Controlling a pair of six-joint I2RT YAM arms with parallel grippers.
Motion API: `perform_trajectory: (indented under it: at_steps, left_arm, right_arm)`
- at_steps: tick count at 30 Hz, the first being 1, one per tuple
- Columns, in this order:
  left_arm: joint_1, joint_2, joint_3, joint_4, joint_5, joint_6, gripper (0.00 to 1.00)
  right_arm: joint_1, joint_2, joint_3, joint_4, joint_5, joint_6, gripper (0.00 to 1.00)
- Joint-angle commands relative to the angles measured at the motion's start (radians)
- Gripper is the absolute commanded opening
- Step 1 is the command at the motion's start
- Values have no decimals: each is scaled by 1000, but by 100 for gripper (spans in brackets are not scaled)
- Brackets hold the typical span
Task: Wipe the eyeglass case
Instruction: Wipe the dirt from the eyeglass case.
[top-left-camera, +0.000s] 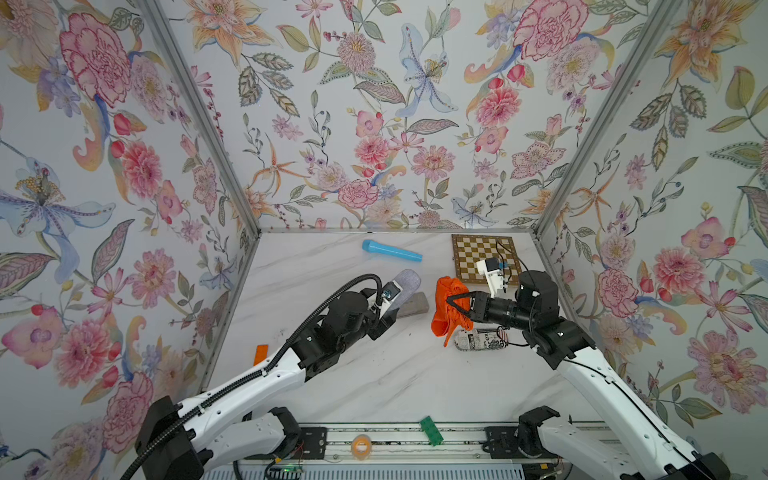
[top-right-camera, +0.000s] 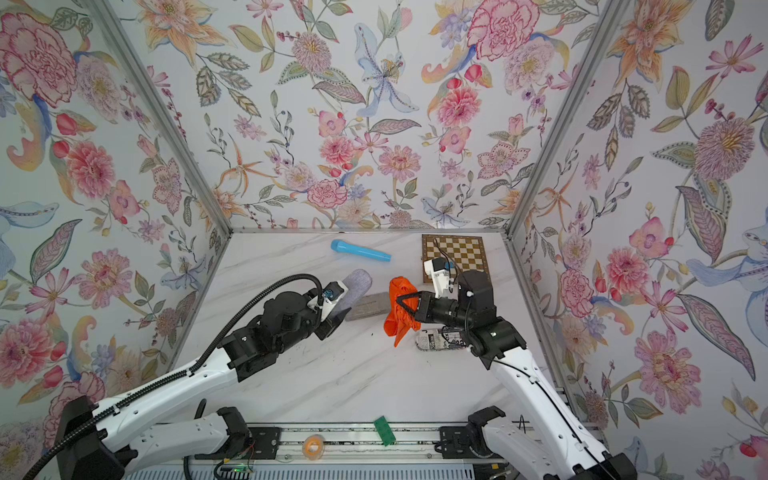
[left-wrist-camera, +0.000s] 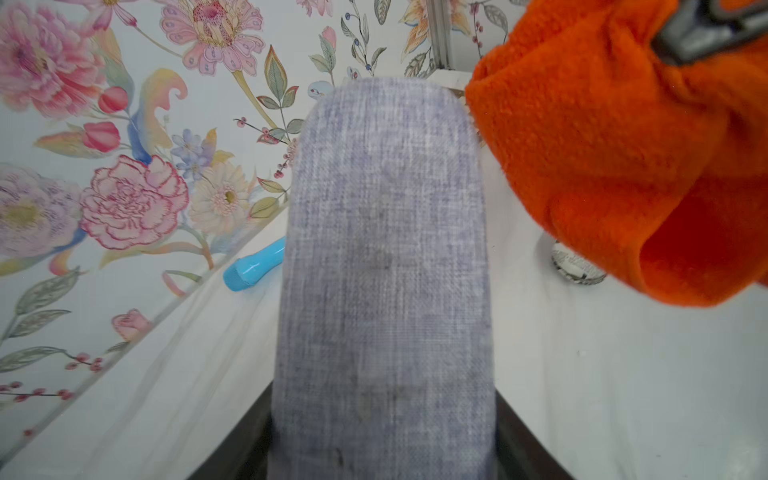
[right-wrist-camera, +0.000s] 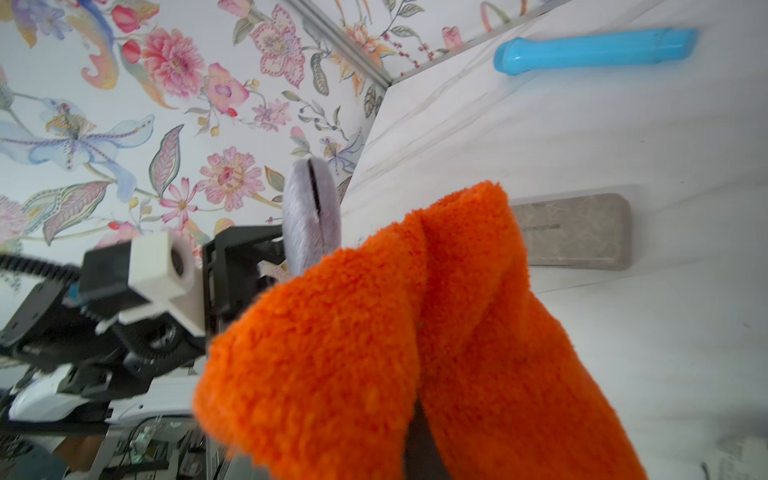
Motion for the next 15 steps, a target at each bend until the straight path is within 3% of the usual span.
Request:
perform_trajectory:
  at_steps: [1,4,7,11,15]
  left_arm:
    - [21,-8,18,41,371,-315,42]
    - [27,28,42,47,487,-349,42]
    - [27,41,42,48,542,-354,42]
    - [27,18,13,81,578,-372,42]
    - [26,6,1,78,579,-382,42]
  right_arm:
    - [121,7,-54,224,99,31,0]
    - [223,58,-36,312,124,14,0]
    - [252,140,47,305,132,-20,0]
    - [197,217,135,168,163,-133,0]
    - [78,236,141,138,116,-116,0]
